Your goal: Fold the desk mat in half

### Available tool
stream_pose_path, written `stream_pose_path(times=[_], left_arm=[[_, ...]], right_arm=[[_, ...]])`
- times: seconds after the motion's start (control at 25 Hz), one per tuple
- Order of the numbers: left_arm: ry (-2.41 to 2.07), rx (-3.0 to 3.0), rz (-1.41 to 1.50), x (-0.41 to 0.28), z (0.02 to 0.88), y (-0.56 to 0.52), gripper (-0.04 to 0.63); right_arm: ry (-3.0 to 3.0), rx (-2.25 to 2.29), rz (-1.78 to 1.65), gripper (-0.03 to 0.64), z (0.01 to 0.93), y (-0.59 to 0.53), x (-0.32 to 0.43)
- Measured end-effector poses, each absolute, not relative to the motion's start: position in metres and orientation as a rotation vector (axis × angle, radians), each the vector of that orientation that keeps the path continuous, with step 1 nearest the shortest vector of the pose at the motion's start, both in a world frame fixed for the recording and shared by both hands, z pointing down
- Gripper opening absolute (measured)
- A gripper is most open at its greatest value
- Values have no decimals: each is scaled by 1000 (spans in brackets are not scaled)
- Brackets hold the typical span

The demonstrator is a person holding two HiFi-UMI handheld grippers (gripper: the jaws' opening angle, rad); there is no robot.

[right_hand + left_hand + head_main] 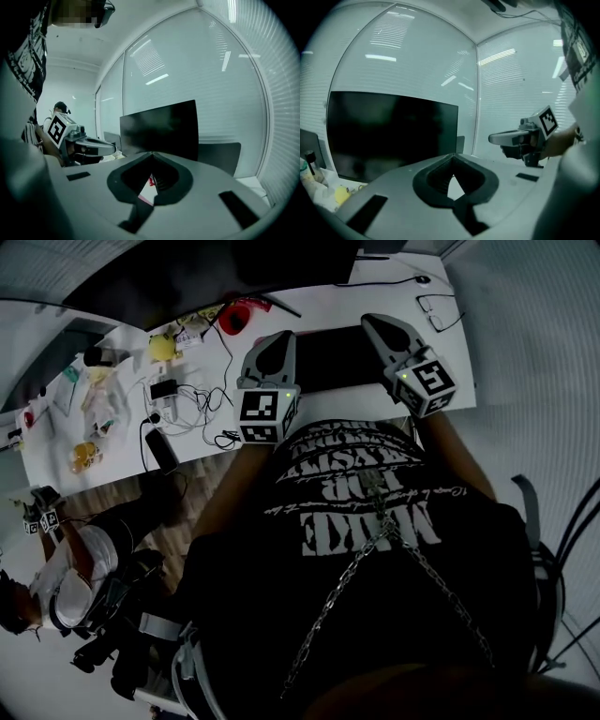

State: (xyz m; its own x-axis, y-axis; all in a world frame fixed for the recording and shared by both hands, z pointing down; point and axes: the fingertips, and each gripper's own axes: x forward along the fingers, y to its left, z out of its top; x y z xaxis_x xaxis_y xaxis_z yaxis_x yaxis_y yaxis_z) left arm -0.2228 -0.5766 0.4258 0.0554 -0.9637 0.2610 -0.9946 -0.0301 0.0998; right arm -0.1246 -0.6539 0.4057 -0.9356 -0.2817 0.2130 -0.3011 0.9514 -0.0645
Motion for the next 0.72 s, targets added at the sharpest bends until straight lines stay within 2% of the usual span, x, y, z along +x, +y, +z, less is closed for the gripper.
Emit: stream_pose_path(times=[0.72], left_arm=[[-1972, 2110, 105, -266, 417, -537, 8]], right_arm=[[-2884, 533, 145, 0, 394, -611, -145]])
